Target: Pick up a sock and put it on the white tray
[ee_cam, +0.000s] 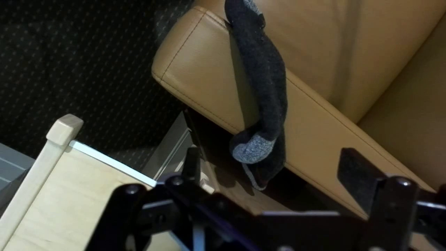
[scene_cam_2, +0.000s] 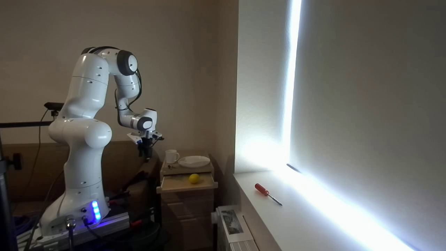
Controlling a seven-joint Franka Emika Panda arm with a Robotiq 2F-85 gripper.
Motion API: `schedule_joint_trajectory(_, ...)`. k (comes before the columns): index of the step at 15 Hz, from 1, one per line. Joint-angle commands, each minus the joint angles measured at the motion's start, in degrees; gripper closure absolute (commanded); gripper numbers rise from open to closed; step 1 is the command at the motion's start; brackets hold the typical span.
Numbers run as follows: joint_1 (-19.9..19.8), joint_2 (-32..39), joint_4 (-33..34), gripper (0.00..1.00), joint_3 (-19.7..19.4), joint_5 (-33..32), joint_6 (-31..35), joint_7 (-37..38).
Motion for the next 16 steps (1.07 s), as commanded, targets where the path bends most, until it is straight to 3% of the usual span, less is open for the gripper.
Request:
schedule_joint_trajectory(1,2.4,2.3,0.3,0.00,-1.3,0.9,0.8,-0.9)
schedule_joint_trajectory(7,6.7,6.8,-0.4,0.00,-1.5,-0.1,5.8,0.0)
schedule_joint_trajectory(12,12.7,12.4,-0.1,0.00,-7.0,-6.4,13.2,0.8)
schedule_joint_trajectory(14,16.8,14.7,0.4,0.00,-11.3,-10.2,17.0,1.7)
schedule_joint_trajectory(15,16.9,15.9,0.9,0.00,-11.3,-9.8,19.0,1.2)
schedule_joint_trajectory(16,15.0,13.5,-0.1,0.00,-9.4,-8.0,15.6,0.4)
